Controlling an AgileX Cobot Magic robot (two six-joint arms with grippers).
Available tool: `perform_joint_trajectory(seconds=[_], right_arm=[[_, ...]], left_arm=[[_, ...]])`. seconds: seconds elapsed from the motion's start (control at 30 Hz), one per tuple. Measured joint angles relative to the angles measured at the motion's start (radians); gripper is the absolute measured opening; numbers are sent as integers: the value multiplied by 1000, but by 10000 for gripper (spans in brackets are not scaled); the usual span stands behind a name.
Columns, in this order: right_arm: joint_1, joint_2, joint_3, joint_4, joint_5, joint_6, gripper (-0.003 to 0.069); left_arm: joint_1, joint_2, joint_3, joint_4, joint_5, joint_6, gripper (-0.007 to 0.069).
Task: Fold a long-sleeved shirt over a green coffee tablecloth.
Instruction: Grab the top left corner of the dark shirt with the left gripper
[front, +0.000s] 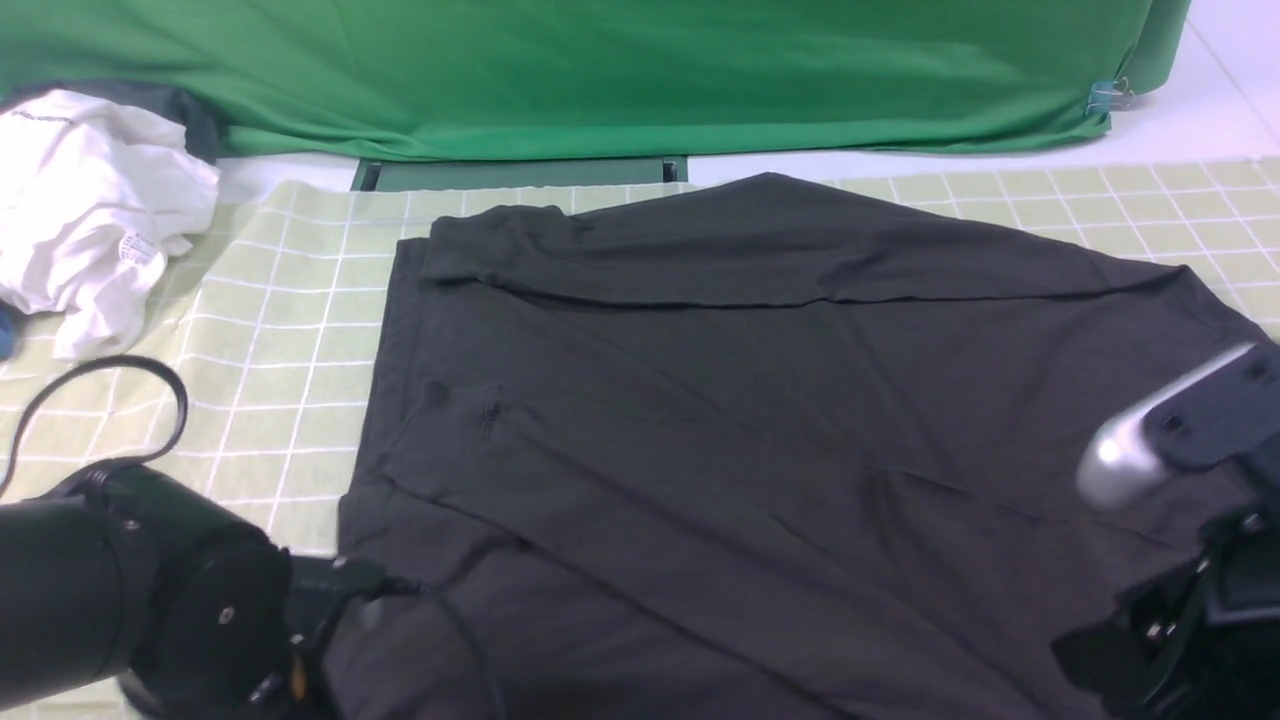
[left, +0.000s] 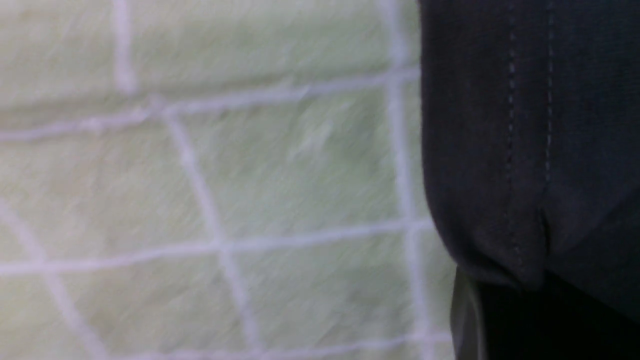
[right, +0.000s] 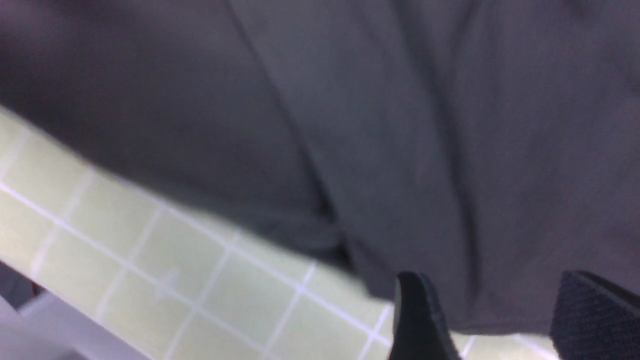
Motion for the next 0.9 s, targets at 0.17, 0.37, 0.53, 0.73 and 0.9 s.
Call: perform_joint_trajectory(seconds=[0.17,0.37,0.53,0.73,0.9], right_arm=[[0,-12,-33,2,-4,-2,356],[0,-12,-34,2,-20,-2,356],[0,-12,-34,3,-33,-2,356],[0,-12,-34,3,-34,-2,356],[0,-12,-34,8,-34,-3,356]], left_arm=[[0,-110,13,3,113,-41,14],[0,-260,56,-13,214,-101,13],[0,-330,59,-22,220,-106,17],[0,-340,59,-26,220,-121,75],[0,-340,56,-34,233,-125,185]])
